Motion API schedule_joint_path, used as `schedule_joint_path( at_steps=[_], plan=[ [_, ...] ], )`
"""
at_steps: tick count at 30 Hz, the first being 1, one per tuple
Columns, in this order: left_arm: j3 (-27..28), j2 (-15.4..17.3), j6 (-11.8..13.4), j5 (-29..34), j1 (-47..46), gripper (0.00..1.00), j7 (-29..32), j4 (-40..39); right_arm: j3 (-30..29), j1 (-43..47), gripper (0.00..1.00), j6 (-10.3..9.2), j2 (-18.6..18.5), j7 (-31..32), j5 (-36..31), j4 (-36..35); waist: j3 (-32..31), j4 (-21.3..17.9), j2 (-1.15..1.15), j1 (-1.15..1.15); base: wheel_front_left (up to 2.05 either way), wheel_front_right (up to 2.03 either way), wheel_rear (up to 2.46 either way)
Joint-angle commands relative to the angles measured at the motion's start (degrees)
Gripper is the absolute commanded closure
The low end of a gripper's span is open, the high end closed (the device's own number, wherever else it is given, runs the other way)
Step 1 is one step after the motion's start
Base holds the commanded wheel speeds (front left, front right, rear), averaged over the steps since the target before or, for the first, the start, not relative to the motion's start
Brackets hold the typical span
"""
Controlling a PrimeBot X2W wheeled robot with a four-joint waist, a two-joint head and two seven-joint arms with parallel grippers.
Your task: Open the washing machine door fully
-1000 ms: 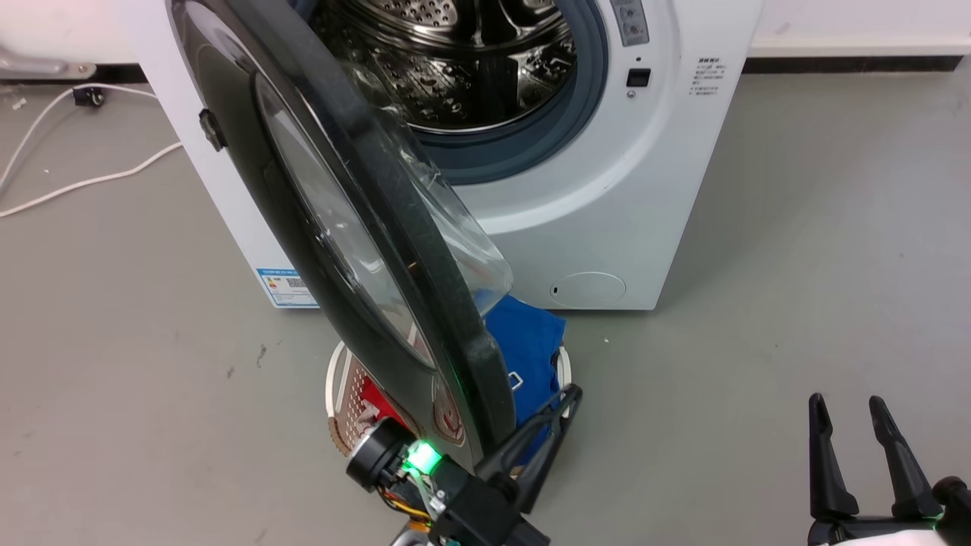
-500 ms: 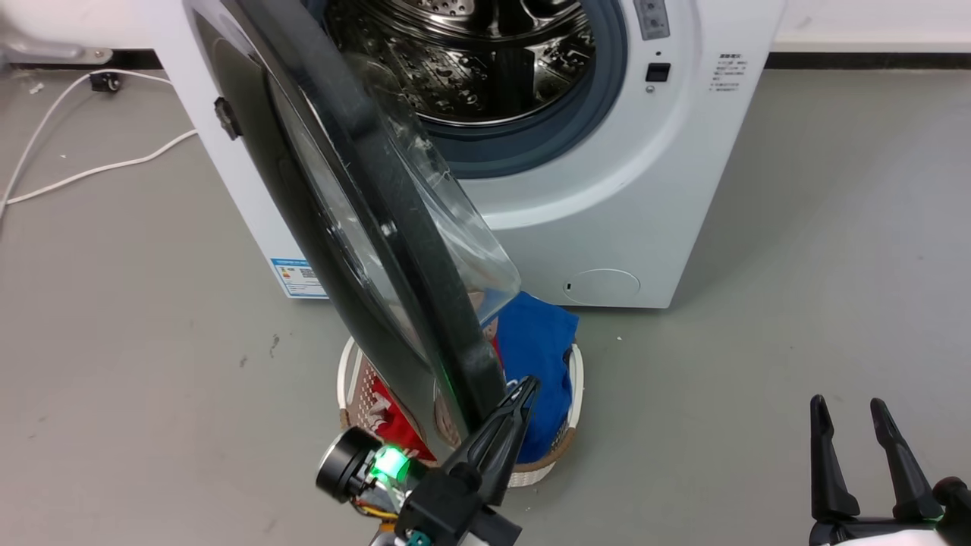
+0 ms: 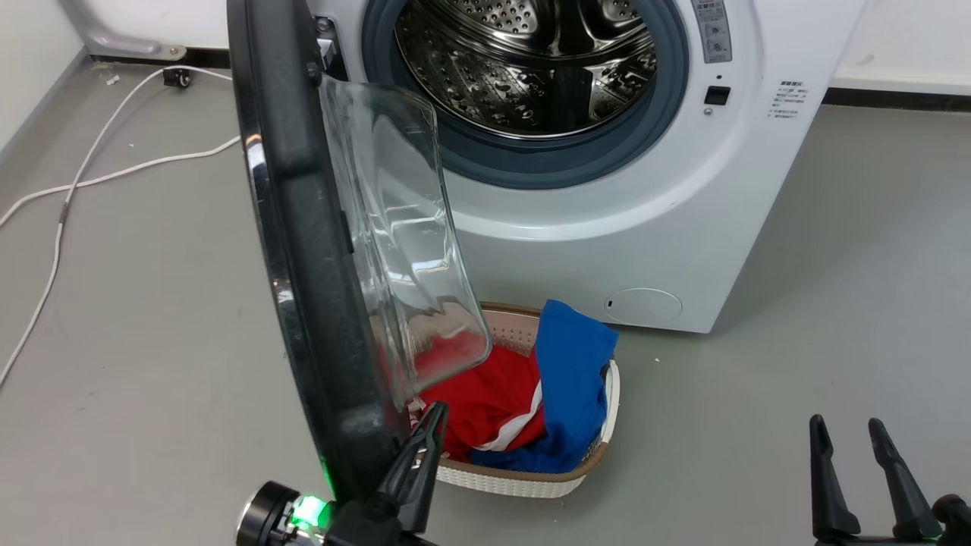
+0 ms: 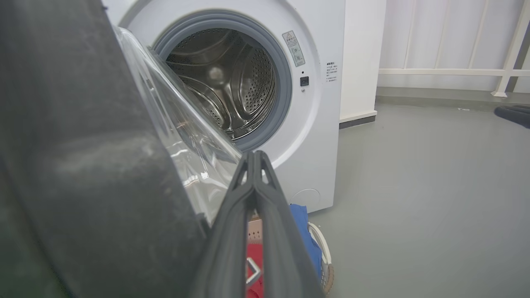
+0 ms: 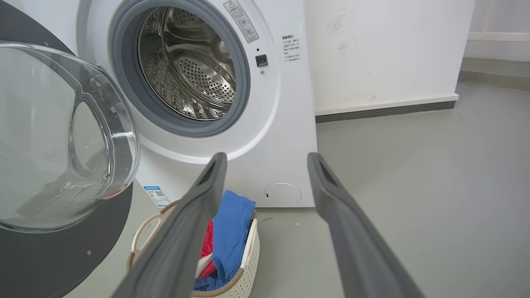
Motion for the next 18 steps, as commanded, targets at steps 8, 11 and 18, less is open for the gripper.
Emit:
schedule_joint_path(
  at_steps=[8, 11, 18],
  plan=[
    [5.8, 1.8, 2.4, -0.8, 3.0, 1.00, 0.3, -0.7, -0.2, 0.5, 0.00, 0.00, 0.0, -0.1, 0.6, 0.3, -0.1, 2.6, 0.00, 0.00, 0.00, 0.00, 0.00],
    [7.9, 2.2, 3.3, -1.2, 4.1, 1.00, 0.3, -1.1, -0.2, 0.7, 0.00, 0.00, 0.0, -0.1, 0.6, 0.3, -0.2, 3.3, 0.00, 0.00, 0.00, 0.00, 0.00],
    [13.8, 3.2, 4.9, -2.0, 5.9, 1.00, 0.2, -1.6, -0.4, 0.9, 0.00, 0.00, 0.0, -0.1, 0.4, 0.3, -0.1, 4.9, 0.00, 0.00, 0.00, 0.00, 0.00]
  ],
)
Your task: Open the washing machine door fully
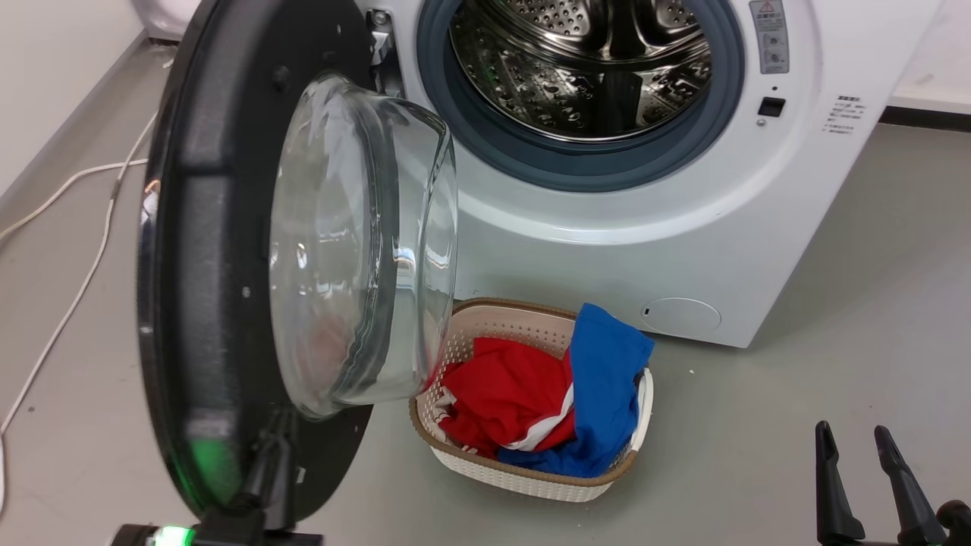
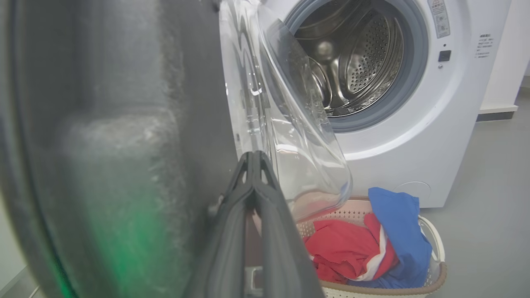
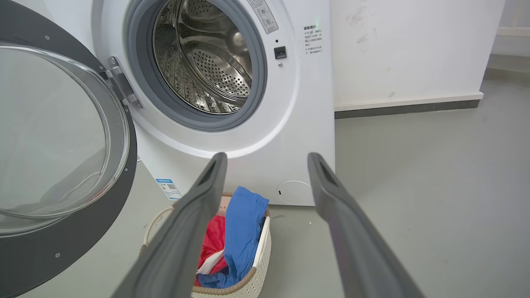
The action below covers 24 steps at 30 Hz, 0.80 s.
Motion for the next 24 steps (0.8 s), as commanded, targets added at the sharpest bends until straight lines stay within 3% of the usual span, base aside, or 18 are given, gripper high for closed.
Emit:
schedule_joint_path(
  at_steps=[1, 24],
  plan=[
    [1.6, 0.6, 0.6, -0.2, 0.5, 1.00, 0.1, -0.1, -0.1, 0.3, 0.00, 0.01, 0.1, -0.1, 0.1, -0.1, 0.1, 0.4, 0.00, 0.00, 0.00, 0.00, 0.00],
    [18.7, 3.8, 1.3, -3.7, -5.1, 1.00, 0.1, 4.4, -0.2, -2.8, 0.00, 0.01, 0.0, -0.1, -1.1, -0.6, 4.1, 0.4, 0.00, 0.00, 0.00, 0.00, 0.00]
  ],
)
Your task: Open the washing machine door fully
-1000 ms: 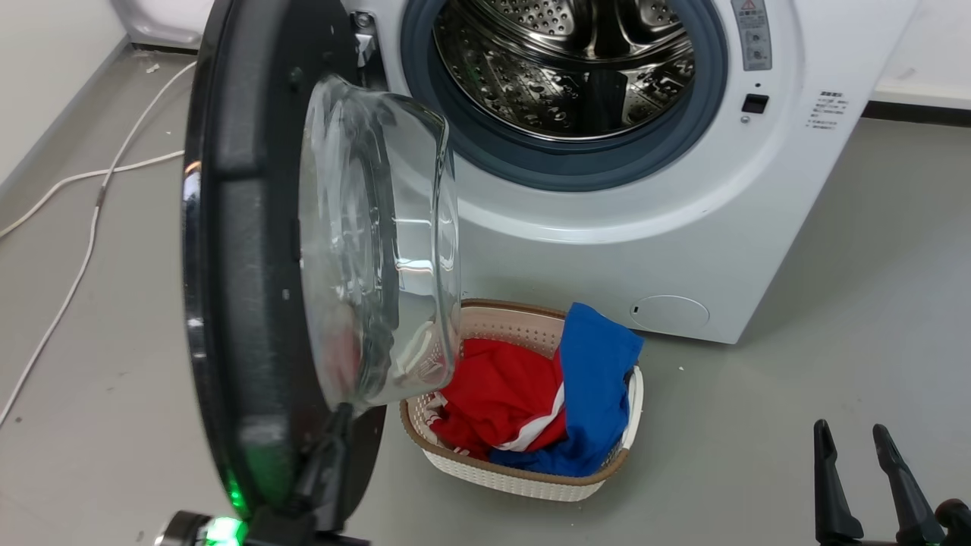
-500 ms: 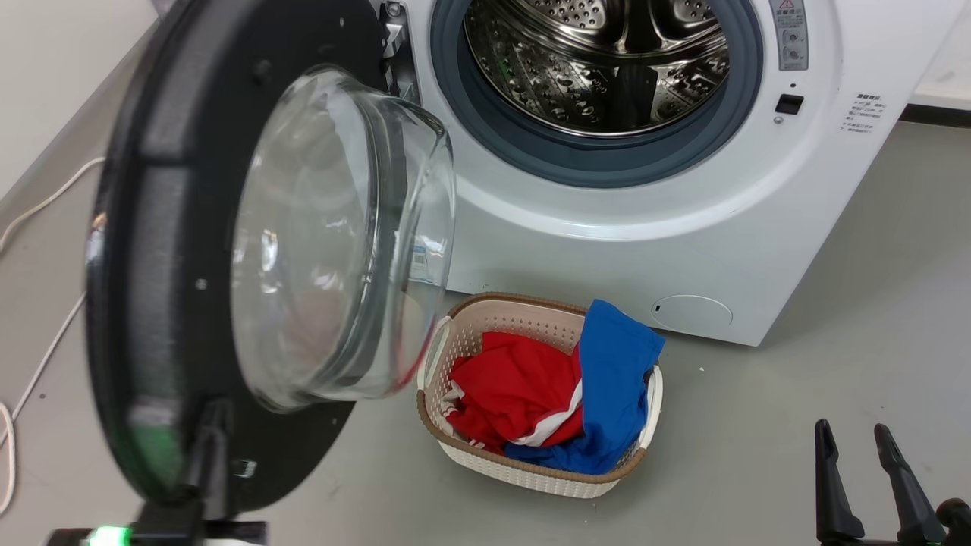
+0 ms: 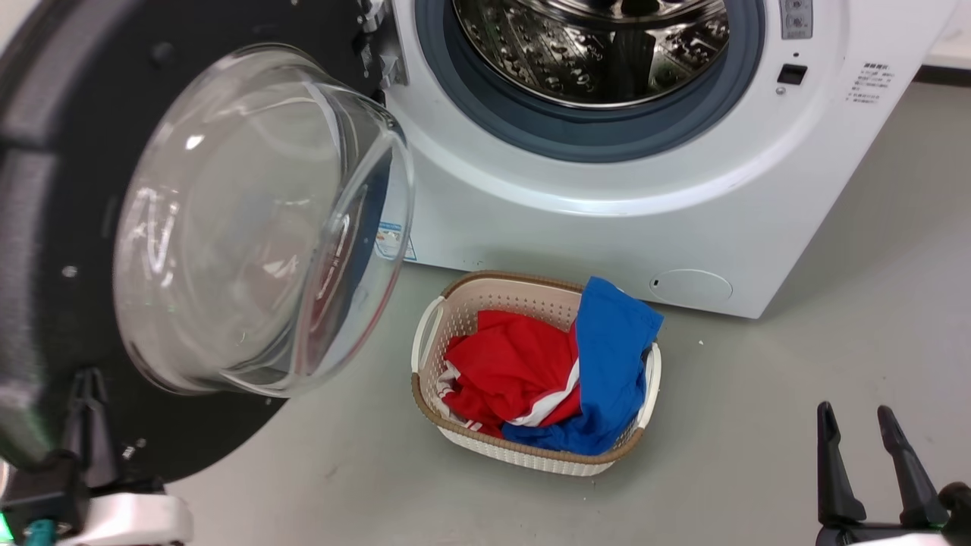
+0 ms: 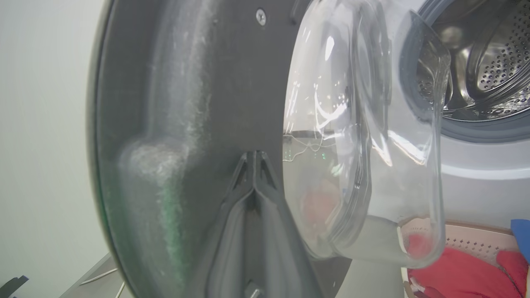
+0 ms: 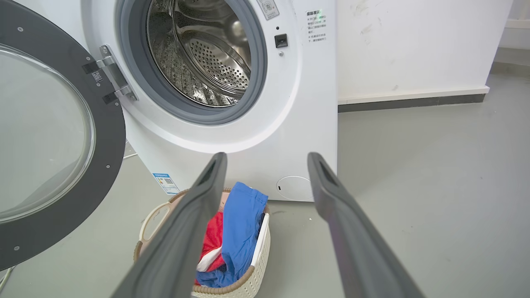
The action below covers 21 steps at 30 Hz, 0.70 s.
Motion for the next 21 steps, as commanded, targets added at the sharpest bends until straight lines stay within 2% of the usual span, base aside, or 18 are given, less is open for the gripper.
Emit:
schedule_joint_path(
  at_steps=[1, 8, 21],
  plan=[
    [1.9, 0.7, 0.0, -0.4, -1.5, 1.00, 0.1, 0.8, -0.1, -1.3, 0.00, 0.01, 0.0, -0.1, -0.2, -0.3, 0.7, -0.3, 0.00, 0.00, 0.00, 0.00, 0.00],
    [7.8, 0.7, -0.6, -2.0, -4.2, 1.00, 0.2, 3.0, -0.1, -2.4, 0.00, 0.01, 0.1, -0.1, -0.8, -0.4, 2.7, -0.8, 0.00, 0.00, 0.00, 0.00, 0.00],
    [15.2, 2.3, -4.1, -2.4, -9.7, 1.00, 0.2, 12.0, -0.4, -4.2, 0.00, 0.01, 0.1, -0.1, -2.0, -0.5, 5.1, -2.0, 0.00, 0.00, 0.00, 0.00, 0.00]
  ],
)
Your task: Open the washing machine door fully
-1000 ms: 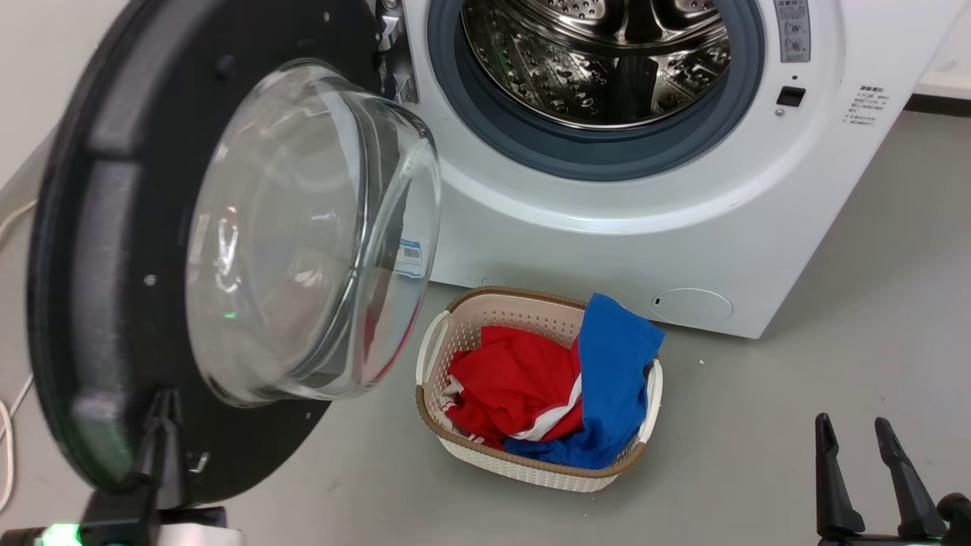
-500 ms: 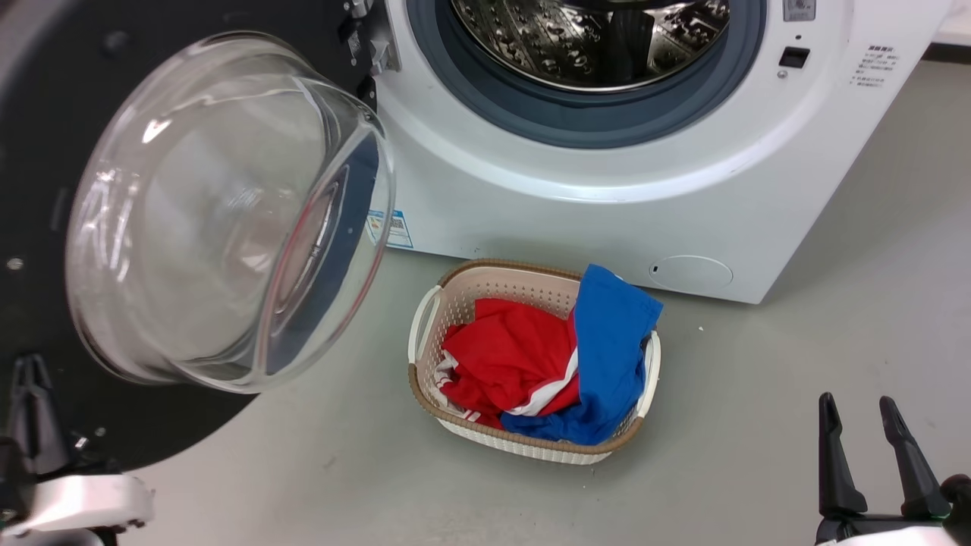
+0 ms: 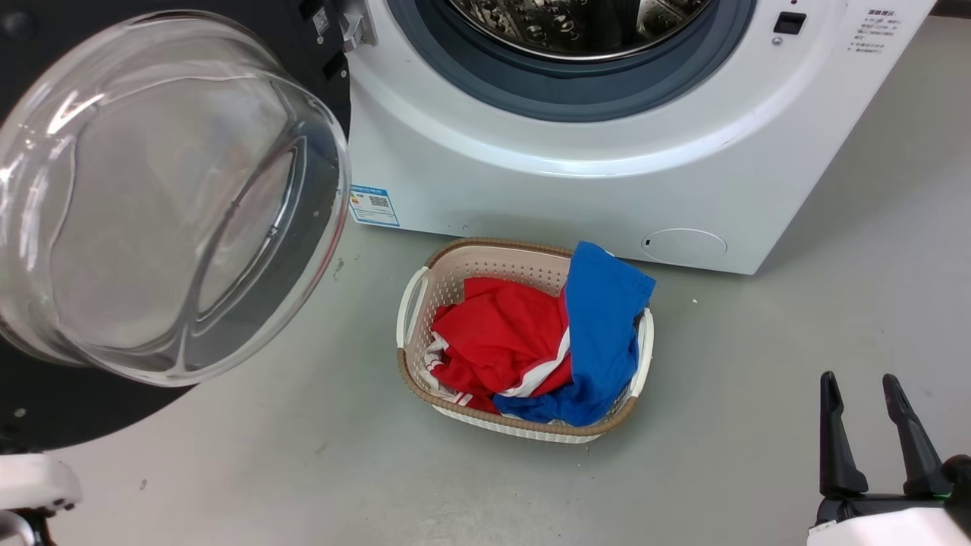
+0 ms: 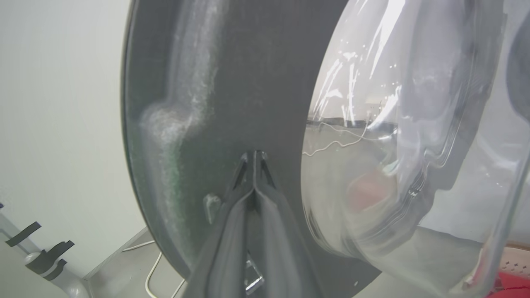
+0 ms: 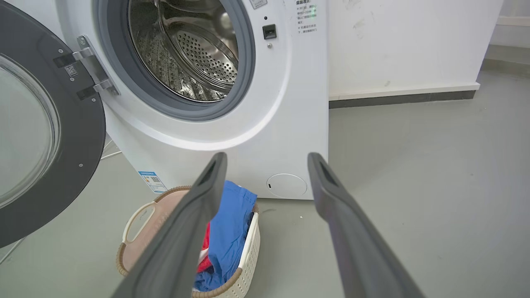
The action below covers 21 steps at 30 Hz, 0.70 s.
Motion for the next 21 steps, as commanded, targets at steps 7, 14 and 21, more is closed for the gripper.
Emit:
schedule_joint_path(
  at_steps=[7, 14, 21],
  plan=[
    [4.1, 2.1, -1.3, -0.2, -3.4, 1.00, 0.2, 4.9, 0.2, -1.1, 0.00, 0.01, 0.1, -0.1, -0.9, -0.1, 0.5, -0.8, 0.00, 0.00, 0.00, 0.00, 0.00],
    [6.0, 3.4, -2.8, 0.4, -5.6, 1.00, 0.2, 8.4, 0.3, -1.2, 0.00, 0.01, 0.1, -0.1, -1.0, 0.1, 1.2, -1.3, 0.00, 0.00, 0.00, 0.00, 0.00],
    [6.0, 3.4, -3.2, 1.7, -7.3, 1.00, 0.2, 10.1, 0.7, -1.4, 0.00, 0.01, 0.1, -0.1, -1.0, 0.7, 0.7, -1.7, 0.00, 0.00, 0.00, 0.00, 0.00]
  ],
)
